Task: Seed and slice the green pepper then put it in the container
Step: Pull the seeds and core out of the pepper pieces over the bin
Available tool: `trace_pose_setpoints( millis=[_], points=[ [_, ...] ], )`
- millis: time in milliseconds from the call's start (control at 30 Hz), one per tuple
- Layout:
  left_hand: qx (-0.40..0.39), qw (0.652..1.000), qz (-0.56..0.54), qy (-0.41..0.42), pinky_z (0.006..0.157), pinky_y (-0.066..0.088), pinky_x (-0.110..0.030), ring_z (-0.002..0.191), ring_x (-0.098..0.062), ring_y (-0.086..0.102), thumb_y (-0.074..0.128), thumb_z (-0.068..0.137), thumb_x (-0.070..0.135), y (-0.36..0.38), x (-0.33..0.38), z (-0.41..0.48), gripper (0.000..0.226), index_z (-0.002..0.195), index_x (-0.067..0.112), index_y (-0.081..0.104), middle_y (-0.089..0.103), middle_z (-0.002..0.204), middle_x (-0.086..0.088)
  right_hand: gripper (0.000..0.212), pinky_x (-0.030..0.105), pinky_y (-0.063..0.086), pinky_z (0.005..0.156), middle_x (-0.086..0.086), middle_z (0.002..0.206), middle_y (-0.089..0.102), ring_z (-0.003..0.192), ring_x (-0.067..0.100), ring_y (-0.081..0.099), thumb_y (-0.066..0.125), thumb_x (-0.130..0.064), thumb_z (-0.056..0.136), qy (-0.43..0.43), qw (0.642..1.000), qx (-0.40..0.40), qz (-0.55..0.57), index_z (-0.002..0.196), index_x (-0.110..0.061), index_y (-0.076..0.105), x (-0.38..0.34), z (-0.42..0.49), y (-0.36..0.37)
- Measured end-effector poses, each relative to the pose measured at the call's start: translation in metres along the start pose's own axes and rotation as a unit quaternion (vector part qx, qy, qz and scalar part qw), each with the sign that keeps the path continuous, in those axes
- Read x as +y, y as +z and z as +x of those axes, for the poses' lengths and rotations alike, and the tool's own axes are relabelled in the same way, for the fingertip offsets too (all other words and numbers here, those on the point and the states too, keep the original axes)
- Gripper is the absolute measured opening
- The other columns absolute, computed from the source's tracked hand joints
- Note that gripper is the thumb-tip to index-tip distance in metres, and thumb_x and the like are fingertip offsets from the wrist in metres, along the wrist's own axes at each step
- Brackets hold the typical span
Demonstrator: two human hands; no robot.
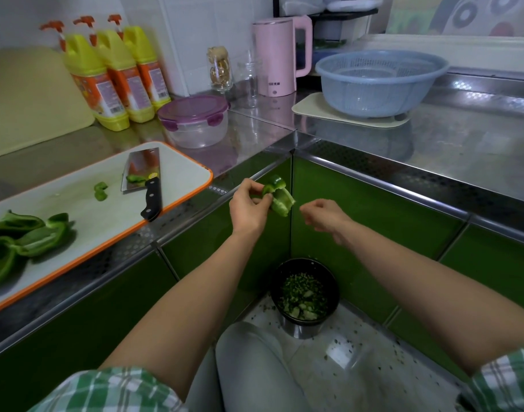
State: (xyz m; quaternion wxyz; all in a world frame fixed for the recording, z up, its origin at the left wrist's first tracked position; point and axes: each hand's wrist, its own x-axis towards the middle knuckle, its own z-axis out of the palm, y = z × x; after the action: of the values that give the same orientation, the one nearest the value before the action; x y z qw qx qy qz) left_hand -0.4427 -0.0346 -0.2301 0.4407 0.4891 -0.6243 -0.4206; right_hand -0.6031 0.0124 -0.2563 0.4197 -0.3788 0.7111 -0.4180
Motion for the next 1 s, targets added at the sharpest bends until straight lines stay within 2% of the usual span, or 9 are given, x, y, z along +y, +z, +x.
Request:
trace_pose_setpoints(
  millis=[67,133,300,433,633,733,800,900,1000],
  points=[
    [-0.004,1.000,-0.004,-0.006,0.080,0.058,-0.045,0.069,-0.020,0.062,0.065,0.088,0.003,0.000,-0.001,0.001,0.025,0.079,0.023,0.053,0.062,0.076,0.000,0.024,0.031,0.049,0.085,0.005,0.103,0.063,0.089,0.015,0.060,0.061,-0.032,0.091,-0.028,0.997,-0.015,0.077,0.106,-0.014,0.059,-0.003,-0.001,-0.001],
    [-0.012,1.000,-0.019,-0.016,0.080,0.058,-0.042,0.068,-0.017,0.062,0.065,0.088,0.002,0.001,-0.002,0.000,0.021,0.081,0.019,0.054,0.061,0.078,0.001,0.029,0.034,0.048,0.088,0.003,0.102,0.065,0.091,0.016,0.061,0.066,-0.032,0.088,-0.034,0.996,-0.040,0.067,0.109,-0.013,0.060,-0.006,-0.002,-0.001],
    [-0.001,0.999,-0.041,-0.023,0.077,0.059,-0.039,0.068,-0.016,0.064,0.066,0.088,0.003,-0.002,-0.002,0.002,0.016,0.086,0.017,0.057,0.064,0.088,-0.003,0.009,0.024,0.048,0.076,0.004,0.097,0.064,0.081,0.012,0.060,0.056,-0.014,0.094,-0.020,0.999,-0.035,0.014,0.101,-0.014,0.061,-0.002,-0.003,-0.005],
    [-0.011,0.998,-0.047,-0.037,0.078,0.060,-0.038,0.084,-0.025,0.068,0.067,0.087,0.002,-0.007,-0.005,0.004,0.015,0.090,0.016,0.062,0.066,0.098,-0.011,0.027,0.029,0.049,0.082,0.003,0.096,0.065,0.083,0.014,0.061,0.060,-0.033,0.092,-0.086,0.992,-0.049,0.078,0.107,-0.011,0.062,-0.014,-0.011,-0.002],
    [0.037,0.993,-0.086,-0.066,0.074,0.058,-0.033,0.079,-0.019,0.065,0.066,0.088,0.002,-0.017,-0.004,0.002,0.014,0.095,0.014,0.064,0.067,0.101,-0.016,0.010,0.025,0.047,0.075,0.004,0.090,0.064,0.076,0.011,0.060,0.055,-0.009,0.094,-0.071,0.995,-0.073,0.014,0.098,-0.012,0.063,-0.020,-0.019,0.001],
    [0.065,0.992,-0.074,-0.075,0.082,0.059,-0.040,0.087,-0.024,0.068,0.068,0.087,0.004,-0.025,-0.004,0.001,0.016,0.090,0.019,0.064,0.069,0.098,-0.012,0.019,0.023,0.046,0.069,0.003,0.087,0.064,0.074,0.011,0.059,0.056,-0.021,0.095,-0.095,0.991,-0.067,0.059,0.106,-0.007,0.062,-0.030,-0.027,0.008],
    [0.065,0.992,-0.081,-0.071,0.081,0.059,-0.039,0.088,-0.025,0.068,0.069,0.086,0.003,-0.029,0.000,-0.003,0.018,0.087,0.020,0.063,0.069,0.096,-0.012,0.026,0.022,0.047,0.067,0.003,0.087,0.065,0.075,0.012,0.060,0.059,-0.026,0.093,-0.115,0.989,-0.086,0.024,0.108,-0.005,0.063,-0.038,-0.033,0.017],
    [0.069,0.994,-0.074,-0.051,0.080,0.059,-0.039,0.089,-0.026,0.068,0.069,0.085,0.003,-0.037,0.006,-0.007,0.015,0.090,0.016,0.064,0.067,0.093,-0.010,0.012,0.020,0.047,0.066,0.004,0.086,0.065,0.072,0.011,0.060,0.054,-0.008,0.094,-0.117,0.988,-0.089,-0.048,0.101,-0.006,0.063,-0.043,-0.039,0.026],
    [0.095,0.994,-0.048,-0.034,0.081,0.059,-0.043,0.086,-0.024,0.068,0.071,0.084,0.006,-0.050,0.011,-0.010,0.015,0.086,0.019,0.065,0.067,0.087,-0.005,0.015,0.019,0.046,0.063,0.004,0.083,0.064,0.070,0.010,0.059,0.048,-0.009,0.096,-0.114,0.991,-0.067,-0.014,0.097,-0.009,0.063,-0.045,-0.042,0.027]
  ],
)
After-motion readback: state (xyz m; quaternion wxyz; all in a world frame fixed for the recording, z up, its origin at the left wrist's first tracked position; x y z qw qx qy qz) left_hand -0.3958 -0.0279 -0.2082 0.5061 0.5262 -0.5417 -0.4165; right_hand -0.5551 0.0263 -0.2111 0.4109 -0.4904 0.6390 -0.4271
